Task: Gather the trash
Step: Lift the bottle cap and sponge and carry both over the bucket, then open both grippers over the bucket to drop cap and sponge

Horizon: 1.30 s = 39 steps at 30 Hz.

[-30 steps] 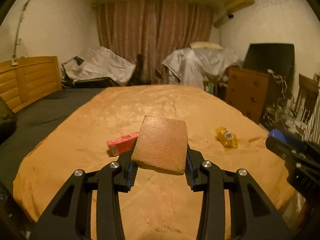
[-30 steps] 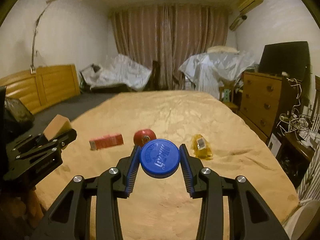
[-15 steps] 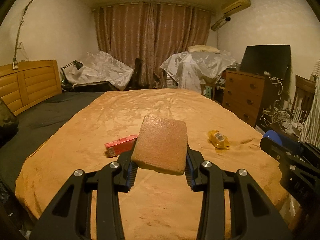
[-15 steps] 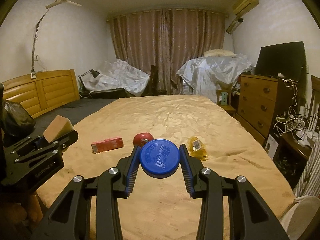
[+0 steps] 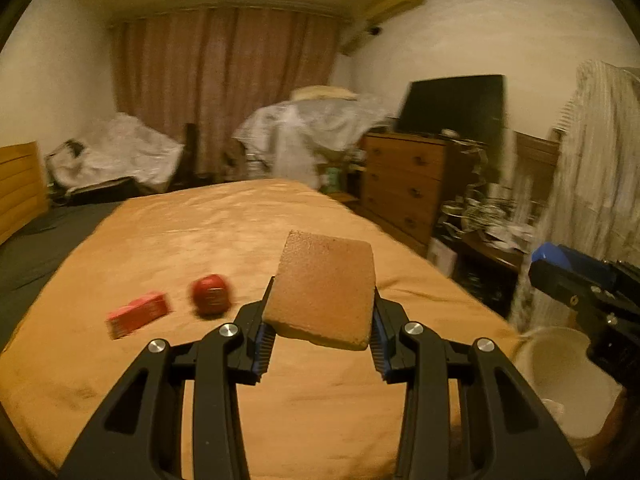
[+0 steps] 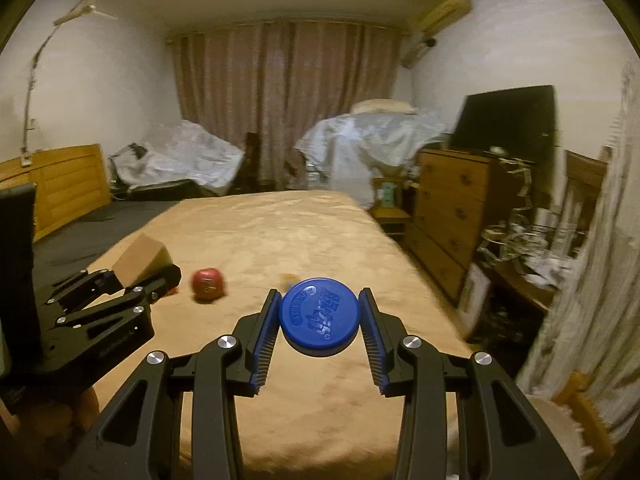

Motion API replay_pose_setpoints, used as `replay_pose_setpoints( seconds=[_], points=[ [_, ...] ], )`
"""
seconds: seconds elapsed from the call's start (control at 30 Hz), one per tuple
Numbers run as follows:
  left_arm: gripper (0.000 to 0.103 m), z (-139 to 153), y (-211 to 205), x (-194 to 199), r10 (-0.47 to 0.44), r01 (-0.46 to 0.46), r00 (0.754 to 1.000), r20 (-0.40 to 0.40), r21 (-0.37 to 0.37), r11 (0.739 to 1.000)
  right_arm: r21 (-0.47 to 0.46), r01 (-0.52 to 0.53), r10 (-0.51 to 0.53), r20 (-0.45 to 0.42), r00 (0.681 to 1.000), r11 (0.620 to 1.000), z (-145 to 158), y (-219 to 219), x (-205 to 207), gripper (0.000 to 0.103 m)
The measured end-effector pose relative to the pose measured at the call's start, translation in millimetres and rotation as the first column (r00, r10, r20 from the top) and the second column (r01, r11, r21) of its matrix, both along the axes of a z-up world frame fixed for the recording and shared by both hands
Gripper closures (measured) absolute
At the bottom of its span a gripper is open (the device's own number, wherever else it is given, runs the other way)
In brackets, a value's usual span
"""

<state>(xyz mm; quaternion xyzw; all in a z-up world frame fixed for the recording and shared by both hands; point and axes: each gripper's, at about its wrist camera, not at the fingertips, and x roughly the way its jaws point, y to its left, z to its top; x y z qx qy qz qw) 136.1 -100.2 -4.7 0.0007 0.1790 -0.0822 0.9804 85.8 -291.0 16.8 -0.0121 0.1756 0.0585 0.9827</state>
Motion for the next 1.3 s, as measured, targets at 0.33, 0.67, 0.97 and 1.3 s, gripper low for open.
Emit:
replay_pose_setpoints(
  seconds=[0.33, 0.67, 0.97, 1.3],
  points=[
    [0.065, -3.3, -102.4, -3.3, -0.240, 0.240, 0.969, -0.064, 0.008, 0.971, -0.002, 0.210, -0.209, -0.084, 0.974, 0.978, 5.9, -142.4, -59.1, 0.062],
    [0.064, -27.5, -196.8, -7.6, -0.467, 0.490, 0.853, -0.233, 0.046, 0.871, 0.008, 0.261, -0.243, -0.344, 0.907, 0.965, -27.8, -258.9, -67.4, 0.062],
    [0.064, -65.0, -247.4, -0.2, -0.533, 0.599, 0.737, -0.415, 0.036, 0.800, 0.046, 0.225, -0.160, -0.565, 0.809, 0.973, -71.7, -302.4, -33.1, 0.062],
    [0.064, -83.8, -247.1, 16.8, -0.507, 0.601, 0.709, -0.490, 0.044, 0.798, 0.064, 0.229, -0.137, -0.636, 0.760, 0.971, -84.9, -308.3, -23.9, 0.062]
  ],
)
